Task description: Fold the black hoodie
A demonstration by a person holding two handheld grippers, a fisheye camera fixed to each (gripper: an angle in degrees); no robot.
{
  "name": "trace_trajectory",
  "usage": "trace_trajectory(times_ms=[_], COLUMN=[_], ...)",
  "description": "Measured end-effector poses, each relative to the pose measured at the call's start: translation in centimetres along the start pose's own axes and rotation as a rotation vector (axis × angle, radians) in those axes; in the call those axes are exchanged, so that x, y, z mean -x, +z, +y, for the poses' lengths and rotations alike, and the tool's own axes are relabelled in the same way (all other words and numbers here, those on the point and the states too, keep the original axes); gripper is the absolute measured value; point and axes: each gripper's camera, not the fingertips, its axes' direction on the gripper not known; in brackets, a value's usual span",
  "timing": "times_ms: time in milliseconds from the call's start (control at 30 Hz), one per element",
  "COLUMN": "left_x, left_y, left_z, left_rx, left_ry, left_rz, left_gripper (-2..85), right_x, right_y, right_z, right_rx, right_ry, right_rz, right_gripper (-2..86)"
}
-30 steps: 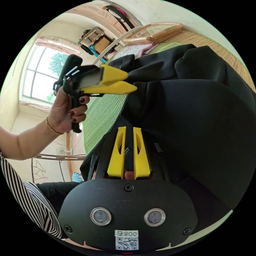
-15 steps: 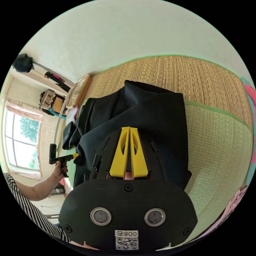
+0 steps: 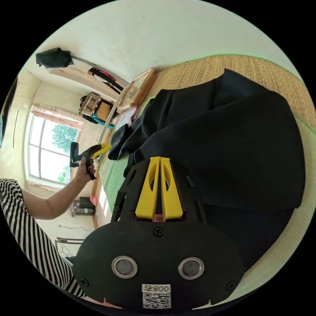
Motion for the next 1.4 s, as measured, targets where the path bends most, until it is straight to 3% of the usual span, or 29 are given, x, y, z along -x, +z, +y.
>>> trace_trajectory(times_ms=[200,267,467,633,800,1267,1400], left_x=[-1.8,-2.4,-4.6,-7.6,-11.9,-21.9,-24.0], left_y=[5.2,6.2,2.2,-1.7,-2.8,0.9,2.6], left_z=[-3.2,-3.0,-0.7,1.9,4.0,7.1,7.1], left_rx=[0.308,0.352,0.222,0.090,0.044,0.082,0.094], left_ry=[0.145,0.171,0.175,0.202,0.290,0.539,0.589], left_rz=[-0.386,-0.485,-0.344,-0.178,-0.052,0.094,0.118], left_gripper=[12.4,7.9,3.4,2.8,2.7,2.5,2.4], right_x=[1.2,0.5,-2.1,-4.8,-7.3,-19.9,-23.7], right_y=[9.6,11.3,11.6,9.1,8.7,0.8,-0.8], right_z=[-0.1,0.4,2.7,2.2,-0.4,6.5,9.4], right_rx=[0.198,0.227,0.201,0.032,-0.020,-0.192,-0.193], right_ry=[-0.104,-0.096,-0.068,0.007,0.030,0.095,0.113], right_rz=[0.077,0.081,-0.005,-0.334,-0.544,-0.672,-0.616], right_gripper=[0.1,0.1,0.5,3.5,8.5,9.5,9.3])
